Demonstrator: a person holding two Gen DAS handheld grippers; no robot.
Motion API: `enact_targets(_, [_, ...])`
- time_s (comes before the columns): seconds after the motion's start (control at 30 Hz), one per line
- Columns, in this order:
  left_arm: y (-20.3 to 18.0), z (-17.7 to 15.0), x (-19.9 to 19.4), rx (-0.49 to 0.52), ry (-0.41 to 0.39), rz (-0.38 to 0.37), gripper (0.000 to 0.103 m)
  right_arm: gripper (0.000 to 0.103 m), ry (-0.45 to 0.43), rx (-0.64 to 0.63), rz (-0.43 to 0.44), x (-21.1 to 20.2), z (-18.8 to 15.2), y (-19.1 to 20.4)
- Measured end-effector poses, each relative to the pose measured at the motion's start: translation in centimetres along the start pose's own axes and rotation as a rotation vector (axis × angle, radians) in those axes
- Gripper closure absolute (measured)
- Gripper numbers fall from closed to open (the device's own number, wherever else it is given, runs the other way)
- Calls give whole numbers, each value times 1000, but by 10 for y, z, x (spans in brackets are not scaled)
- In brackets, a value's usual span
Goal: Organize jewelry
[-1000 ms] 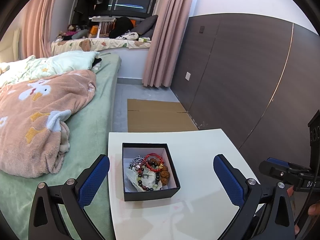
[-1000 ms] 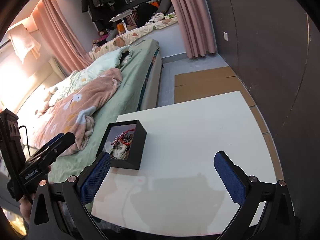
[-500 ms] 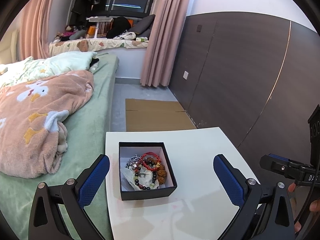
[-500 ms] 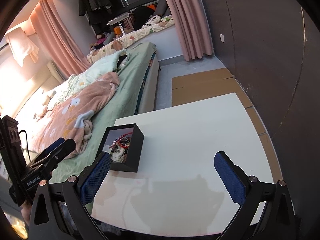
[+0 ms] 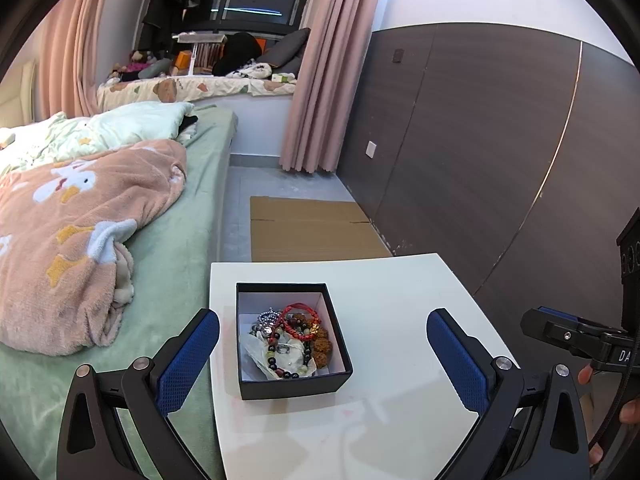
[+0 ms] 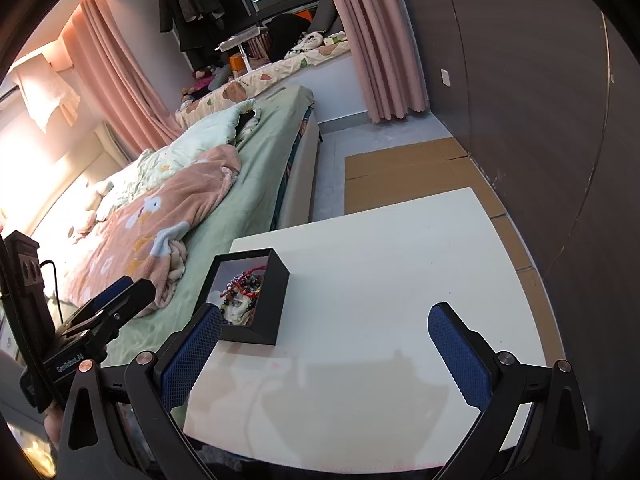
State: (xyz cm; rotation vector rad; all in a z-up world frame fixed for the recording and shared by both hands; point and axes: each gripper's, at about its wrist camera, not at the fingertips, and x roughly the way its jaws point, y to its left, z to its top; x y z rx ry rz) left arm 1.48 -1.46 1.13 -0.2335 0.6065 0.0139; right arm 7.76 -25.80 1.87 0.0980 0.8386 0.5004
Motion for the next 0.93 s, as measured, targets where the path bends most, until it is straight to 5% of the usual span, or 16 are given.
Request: enact_targets(0.93, [-3,-2,6,33,26,4,0,0,15,11,-17,5,1,-6])
